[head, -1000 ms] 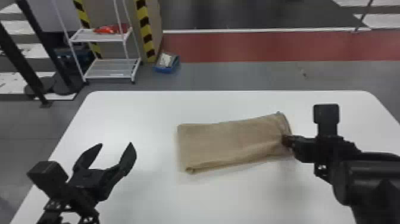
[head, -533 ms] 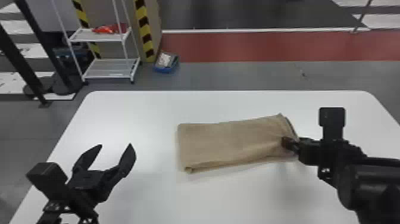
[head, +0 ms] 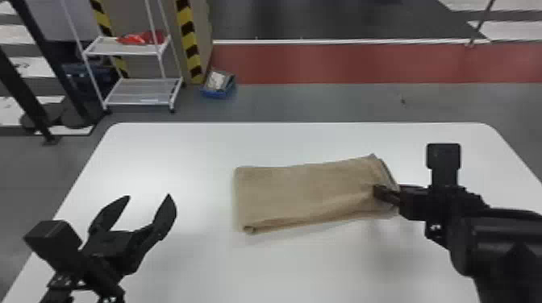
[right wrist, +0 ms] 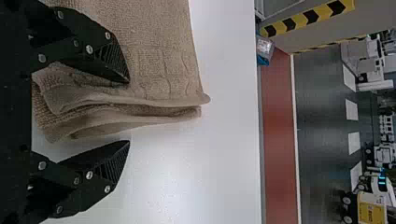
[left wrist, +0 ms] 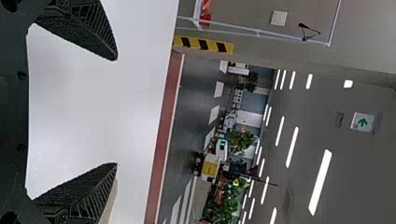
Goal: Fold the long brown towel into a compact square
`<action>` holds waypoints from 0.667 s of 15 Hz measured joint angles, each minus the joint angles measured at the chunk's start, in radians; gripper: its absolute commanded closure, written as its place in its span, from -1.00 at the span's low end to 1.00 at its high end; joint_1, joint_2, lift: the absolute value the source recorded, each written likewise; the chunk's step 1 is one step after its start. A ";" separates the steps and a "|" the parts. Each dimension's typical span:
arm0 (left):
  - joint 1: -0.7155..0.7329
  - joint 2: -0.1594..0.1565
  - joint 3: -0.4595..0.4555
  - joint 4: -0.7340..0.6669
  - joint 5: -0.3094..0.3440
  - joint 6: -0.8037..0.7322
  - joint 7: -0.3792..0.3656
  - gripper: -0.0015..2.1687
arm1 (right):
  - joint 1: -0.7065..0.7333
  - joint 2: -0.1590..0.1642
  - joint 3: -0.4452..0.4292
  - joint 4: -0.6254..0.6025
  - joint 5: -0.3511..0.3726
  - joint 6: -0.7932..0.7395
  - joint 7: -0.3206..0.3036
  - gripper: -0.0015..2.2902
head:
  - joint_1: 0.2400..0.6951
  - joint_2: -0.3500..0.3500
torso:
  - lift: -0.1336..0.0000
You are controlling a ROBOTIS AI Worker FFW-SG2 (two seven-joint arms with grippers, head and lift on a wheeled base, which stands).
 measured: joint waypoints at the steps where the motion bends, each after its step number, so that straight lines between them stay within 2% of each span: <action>1: -0.001 0.001 0.000 0.002 0.000 0.000 0.000 -0.94 | -0.001 0.000 0.002 0.001 0.005 0.001 0.004 0.13 | 1.00 0.08 | -0.75; 2: -0.002 0.002 0.000 0.004 0.000 0.000 0.000 -0.94 | -0.002 0.000 0.004 0.001 0.014 0.005 0.004 0.30 | 1.00 0.08 | -0.75; 5: -0.004 0.003 0.000 0.008 0.000 0.000 0.000 -0.94 | 0.000 0.000 0.005 -0.001 0.024 0.020 0.004 0.35 | 1.00 0.08 | -0.75; 6: -0.004 0.004 0.000 0.008 0.000 0.000 0.000 -0.94 | 0.003 0.001 0.003 -0.006 0.024 0.025 0.004 0.45 | 1.00 0.08 | -0.75; 10: -0.002 0.003 0.000 0.004 0.001 0.000 0.000 -0.94 | 0.038 0.001 -0.034 -0.111 -0.011 0.056 0.004 0.44 | 1.00 0.05 | -0.75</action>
